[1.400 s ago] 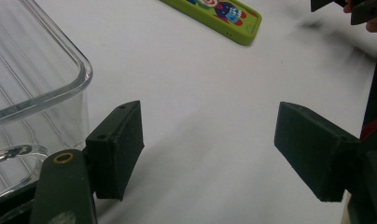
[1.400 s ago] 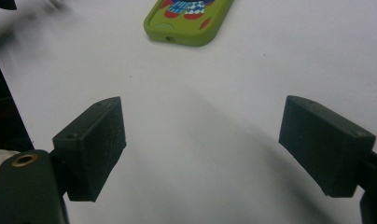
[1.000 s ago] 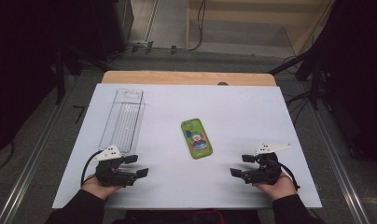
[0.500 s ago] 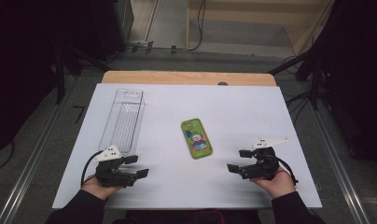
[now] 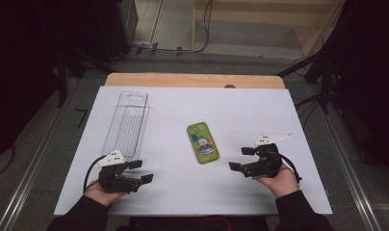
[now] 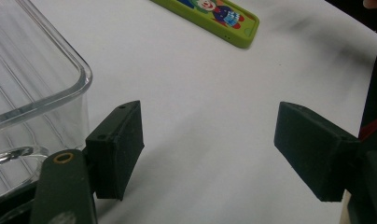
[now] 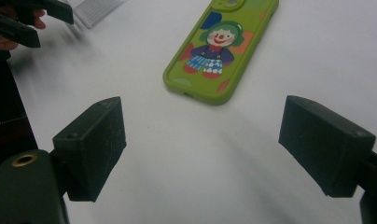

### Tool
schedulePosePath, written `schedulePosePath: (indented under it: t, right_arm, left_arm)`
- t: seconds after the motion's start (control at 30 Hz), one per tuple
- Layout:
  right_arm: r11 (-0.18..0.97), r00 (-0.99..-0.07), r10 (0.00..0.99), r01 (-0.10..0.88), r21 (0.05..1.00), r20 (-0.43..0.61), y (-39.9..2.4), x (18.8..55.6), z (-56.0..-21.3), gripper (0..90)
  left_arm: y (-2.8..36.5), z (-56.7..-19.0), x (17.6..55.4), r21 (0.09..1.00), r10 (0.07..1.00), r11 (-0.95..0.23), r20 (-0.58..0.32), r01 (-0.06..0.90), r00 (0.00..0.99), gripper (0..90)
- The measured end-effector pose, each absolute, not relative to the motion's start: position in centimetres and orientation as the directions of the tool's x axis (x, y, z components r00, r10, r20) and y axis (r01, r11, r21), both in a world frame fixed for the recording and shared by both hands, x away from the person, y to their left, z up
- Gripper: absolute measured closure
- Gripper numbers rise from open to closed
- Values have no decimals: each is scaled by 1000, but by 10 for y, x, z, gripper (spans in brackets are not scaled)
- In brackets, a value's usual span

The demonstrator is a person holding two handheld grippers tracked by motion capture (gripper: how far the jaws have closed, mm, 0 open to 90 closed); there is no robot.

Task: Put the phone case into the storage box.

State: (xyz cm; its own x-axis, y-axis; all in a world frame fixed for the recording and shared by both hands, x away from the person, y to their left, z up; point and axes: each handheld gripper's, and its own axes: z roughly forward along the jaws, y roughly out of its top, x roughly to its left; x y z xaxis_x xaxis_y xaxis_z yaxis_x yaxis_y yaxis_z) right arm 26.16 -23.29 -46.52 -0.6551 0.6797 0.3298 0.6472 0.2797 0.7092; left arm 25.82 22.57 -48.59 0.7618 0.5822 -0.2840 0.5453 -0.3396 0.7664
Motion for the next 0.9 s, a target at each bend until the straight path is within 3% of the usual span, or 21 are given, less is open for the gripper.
schedulePosePath:
  t: [0.9]
  right_arm:
    - [327, -699, 639, 625, 709, 322, -192, 297, -448, 131]
  left_arm:
    - [226, -486, 259, 766, 579, -339, -288, 546, 763, 248]
